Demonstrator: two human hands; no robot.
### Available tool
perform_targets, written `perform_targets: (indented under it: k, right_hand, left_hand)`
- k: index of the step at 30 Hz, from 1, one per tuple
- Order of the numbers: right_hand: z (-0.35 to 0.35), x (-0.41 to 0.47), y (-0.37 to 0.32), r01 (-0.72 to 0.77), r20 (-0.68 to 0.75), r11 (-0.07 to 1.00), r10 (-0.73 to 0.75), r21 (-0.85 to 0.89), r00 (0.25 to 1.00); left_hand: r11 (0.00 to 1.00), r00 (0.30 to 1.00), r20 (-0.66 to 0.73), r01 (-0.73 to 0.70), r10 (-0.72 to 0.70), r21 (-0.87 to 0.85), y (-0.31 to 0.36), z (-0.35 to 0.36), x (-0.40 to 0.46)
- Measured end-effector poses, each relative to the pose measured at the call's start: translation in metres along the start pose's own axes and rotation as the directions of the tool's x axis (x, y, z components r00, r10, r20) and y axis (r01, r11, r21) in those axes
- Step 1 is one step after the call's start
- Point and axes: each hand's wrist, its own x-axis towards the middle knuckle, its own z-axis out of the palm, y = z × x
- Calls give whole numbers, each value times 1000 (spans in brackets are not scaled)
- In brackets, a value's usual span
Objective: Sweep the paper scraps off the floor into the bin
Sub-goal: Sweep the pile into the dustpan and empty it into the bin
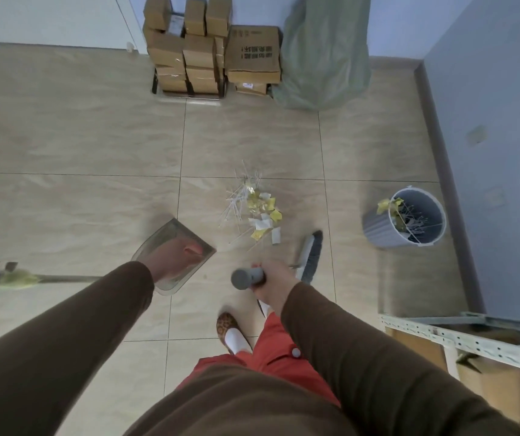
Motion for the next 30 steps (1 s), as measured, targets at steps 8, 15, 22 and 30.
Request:
perform_targets:
  k: [8, 15, 22, 30]
  right_hand:
    - [76, -24, -12, 15, 176, 996, -30, 88, 984]
    - [58, -52, -45, 20, 332, 988, -70, 152, 941]
    - [4, -46, -68, -108, 436, 947, -36, 302, 899]
    - [-18, -80, -64, -52, 410, 970, -51, 236, 911]
  left_hand:
    - [999, 998, -49, 39, -40, -29, -21, -8, -12]
    - [999, 997, -68, 32, -35, -35, -24, -15, -15]
    - [996, 996, -90, -18, 26, 85, -22, -44, -29]
    - [938, 944, -328, 133, -22, 320, -64, -134, -89]
